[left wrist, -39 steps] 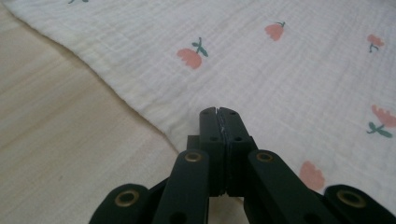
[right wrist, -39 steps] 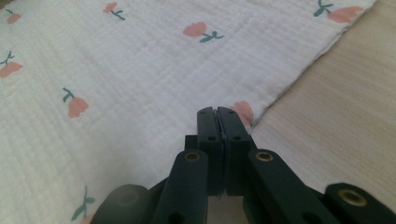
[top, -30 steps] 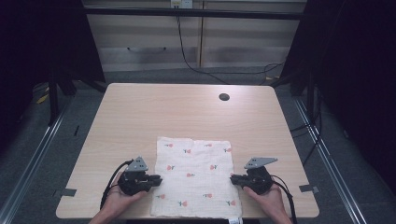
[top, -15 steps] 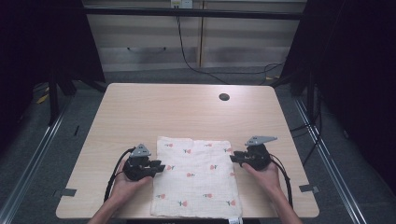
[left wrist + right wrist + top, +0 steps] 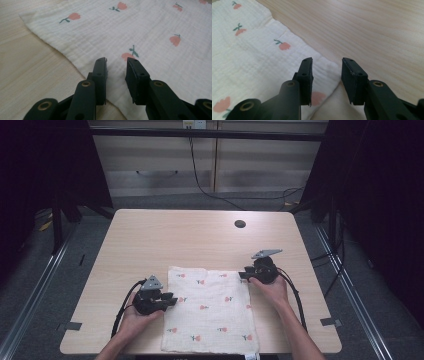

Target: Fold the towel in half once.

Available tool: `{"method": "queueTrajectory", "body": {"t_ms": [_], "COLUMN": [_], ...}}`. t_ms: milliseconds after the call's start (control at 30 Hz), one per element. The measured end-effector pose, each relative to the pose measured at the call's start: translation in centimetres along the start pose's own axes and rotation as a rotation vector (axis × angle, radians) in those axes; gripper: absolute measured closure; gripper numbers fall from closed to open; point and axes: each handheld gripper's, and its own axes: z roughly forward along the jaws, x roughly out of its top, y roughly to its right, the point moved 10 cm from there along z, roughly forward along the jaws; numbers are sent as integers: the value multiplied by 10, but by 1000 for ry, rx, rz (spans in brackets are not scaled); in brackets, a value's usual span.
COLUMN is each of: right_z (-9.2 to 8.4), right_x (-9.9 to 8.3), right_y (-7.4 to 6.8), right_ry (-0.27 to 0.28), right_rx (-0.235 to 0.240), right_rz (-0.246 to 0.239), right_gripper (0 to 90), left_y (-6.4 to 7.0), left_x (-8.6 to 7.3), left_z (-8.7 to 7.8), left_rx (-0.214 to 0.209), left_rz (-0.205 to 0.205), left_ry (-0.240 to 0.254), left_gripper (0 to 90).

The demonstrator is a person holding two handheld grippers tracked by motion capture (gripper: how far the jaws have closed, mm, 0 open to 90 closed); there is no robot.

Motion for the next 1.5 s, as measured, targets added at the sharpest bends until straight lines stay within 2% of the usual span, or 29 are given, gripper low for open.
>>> {"method": "queueTrajectory", "body": {"t_ms": [133, 267, 333, 433, 533, 700, 800, 867, 967, 1033, 1100, 1133, 1200, 1267, 1300, 1333, 1367, 1433, 1500], "right_z": [7, 9, 9, 9, 7, 0, -3, -3, -6, -9, -11, -12, -14, -15, -15, -14, -14, -13, -11], "right_x": [0, -1, -1, -1, -2, 1, 1, 1, 1, 4, 5, 6, 6, 6, 6, 6, 5, 4, 3], "right_y": [3, 3, 1, 0, -1, 1, 1, 2, 1, 1, 0, 0, -1, 1, 2, 3, 4, 3, 1], "right_ry": [-19, -14, -19, -23, -26, 10, 25, 29, 29, 41, 44, 49, 52, 50, 52, 56, 56, 56, 62], "right_rx": [-16, -7, 6, 10, 7, 24, 28, 27, 28, 32, 32, 33, 34, 34, 31, 33, 35, 38, 45], "right_rz": [0, 10, -4, 20, 25, 45, 59, 57, 48, 37, 42, 41, 39, 33, 39, 44, 47, 53, 55], "right_gripper": [613, 694, 783, 854, 866, 868, 868, 868, 869, 868, 868, 868, 868, 868, 868, 868, 867, 867, 867], "left_y": [0, 0, 0, -1, -1, -1, -1, -3, -14, -28, -40, -47, -57, -66, -69, -73, -75, -83, -86], "left_x": [0, 0, 0, 0, -1, -1, -1, 5, 14, 20, 26, 28, 31, 37, 39, 42, 44, 50, 54], "left_z": [0, 0, 0, 0, -1, -2, -3, -7, -13, -19, -23, -22, -19, -12, -10, -5, -2, 7, 16], "left_rx": [5, 0, -2, -5, -10, -12, 9, 16, 19, 31, 41, 46, 78, 71, 87, 86, 81, 98, 78], "left_rz": [4, 4, -10, -19, -17, -18, -4, -7, -38, -69, -117, -129, -120, -151, -145, -144, -146, -145, -161], "left_ry": [0, 3, 5, 11, 11, 14, 11, 32, 62, 87, 140, 132, 131, 125, 132, 108, 110, 94, 76], "left_gripper": [699, 699, 698, 705, 710, 708, 704, 693, 668, 646, 637, 635, 617, 598, 595, 595, 593, 592, 597]}}
